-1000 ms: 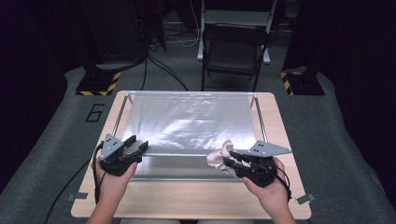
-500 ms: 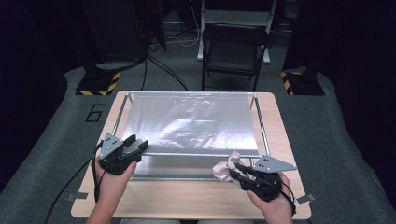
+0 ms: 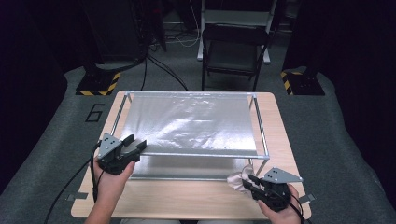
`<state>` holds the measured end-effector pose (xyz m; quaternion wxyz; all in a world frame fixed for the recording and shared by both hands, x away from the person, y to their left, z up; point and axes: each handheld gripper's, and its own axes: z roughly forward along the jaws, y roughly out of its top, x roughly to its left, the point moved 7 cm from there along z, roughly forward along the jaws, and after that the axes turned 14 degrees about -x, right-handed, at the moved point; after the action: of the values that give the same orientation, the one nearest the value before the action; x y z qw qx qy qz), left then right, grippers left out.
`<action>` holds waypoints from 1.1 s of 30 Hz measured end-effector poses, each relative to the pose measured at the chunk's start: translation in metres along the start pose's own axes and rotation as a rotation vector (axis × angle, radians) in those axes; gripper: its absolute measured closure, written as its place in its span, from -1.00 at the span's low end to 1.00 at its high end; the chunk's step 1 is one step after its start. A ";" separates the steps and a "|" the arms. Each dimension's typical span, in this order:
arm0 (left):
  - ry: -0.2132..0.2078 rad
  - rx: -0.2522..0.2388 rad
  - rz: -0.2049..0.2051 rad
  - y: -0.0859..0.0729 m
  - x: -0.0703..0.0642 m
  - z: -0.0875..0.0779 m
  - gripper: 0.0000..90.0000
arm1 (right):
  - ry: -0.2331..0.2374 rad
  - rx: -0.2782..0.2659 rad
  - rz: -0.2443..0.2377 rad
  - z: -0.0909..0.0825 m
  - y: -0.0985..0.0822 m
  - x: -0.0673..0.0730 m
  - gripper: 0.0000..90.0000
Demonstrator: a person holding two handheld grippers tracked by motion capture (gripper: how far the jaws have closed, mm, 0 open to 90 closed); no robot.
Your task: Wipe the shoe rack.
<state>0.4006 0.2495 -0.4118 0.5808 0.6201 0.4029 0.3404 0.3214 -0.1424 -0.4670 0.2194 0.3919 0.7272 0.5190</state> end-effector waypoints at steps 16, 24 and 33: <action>0.003 -0.002 0.000 0.000 0.001 0.000 0.05 | -0.060 0.035 0.060 0.016 -0.059 -0.027 0.56; 0.007 0.001 0.001 0.000 0.004 0.001 0.05 | -0.099 0.055 0.062 0.024 -0.070 -0.038 0.56; 0.011 -0.004 0.005 0.000 0.004 0.001 0.05 | -0.147 0.087 0.072 0.014 -0.082 -0.051 0.57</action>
<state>0.4028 0.2524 -0.4122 0.5790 0.6179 0.4041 0.3461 0.3340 -0.1879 -0.5523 0.2362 0.4637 0.7165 0.4645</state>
